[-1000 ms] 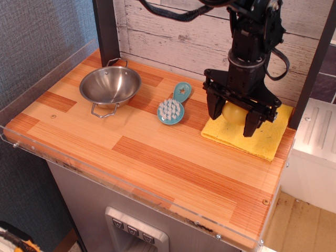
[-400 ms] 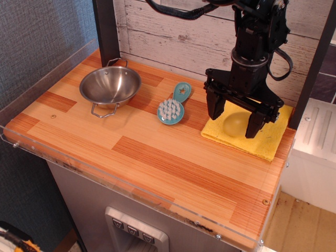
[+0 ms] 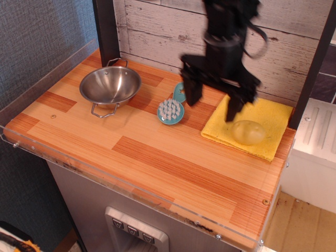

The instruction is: Put the potato on the yellow cloth.

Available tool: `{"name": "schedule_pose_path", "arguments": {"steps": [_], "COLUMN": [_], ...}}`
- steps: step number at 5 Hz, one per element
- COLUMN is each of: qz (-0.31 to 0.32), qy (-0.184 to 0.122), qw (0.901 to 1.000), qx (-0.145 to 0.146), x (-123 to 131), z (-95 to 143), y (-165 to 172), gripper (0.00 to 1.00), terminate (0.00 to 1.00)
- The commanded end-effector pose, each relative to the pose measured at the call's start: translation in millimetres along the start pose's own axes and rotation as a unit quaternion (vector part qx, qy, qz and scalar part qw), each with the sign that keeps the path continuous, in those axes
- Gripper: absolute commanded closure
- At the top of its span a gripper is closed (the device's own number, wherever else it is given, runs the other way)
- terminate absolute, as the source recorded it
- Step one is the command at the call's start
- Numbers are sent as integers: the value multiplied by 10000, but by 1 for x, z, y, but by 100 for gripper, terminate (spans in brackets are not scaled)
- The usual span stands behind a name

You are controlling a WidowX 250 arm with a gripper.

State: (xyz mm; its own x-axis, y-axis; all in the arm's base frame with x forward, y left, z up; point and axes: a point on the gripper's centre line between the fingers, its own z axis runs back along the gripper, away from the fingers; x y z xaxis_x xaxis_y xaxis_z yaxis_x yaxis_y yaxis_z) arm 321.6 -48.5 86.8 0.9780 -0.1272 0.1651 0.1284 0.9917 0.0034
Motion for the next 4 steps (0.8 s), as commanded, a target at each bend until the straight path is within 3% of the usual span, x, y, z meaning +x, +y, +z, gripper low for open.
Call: {"name": "schedule_pose_path", "arguments": {"steps": [1, 3, 4], "qz": [81, -38, -217], "qy": [50, 218, 207], "qw": [9998, 9991, 9994], "qx": [156, 348, 174], "x": [-17, -22, -20], "z": [18, 9, 3], "y": [36, 43, 47], "gripper": [0, 0, 0], "terminate": [0, 0, 0]}}
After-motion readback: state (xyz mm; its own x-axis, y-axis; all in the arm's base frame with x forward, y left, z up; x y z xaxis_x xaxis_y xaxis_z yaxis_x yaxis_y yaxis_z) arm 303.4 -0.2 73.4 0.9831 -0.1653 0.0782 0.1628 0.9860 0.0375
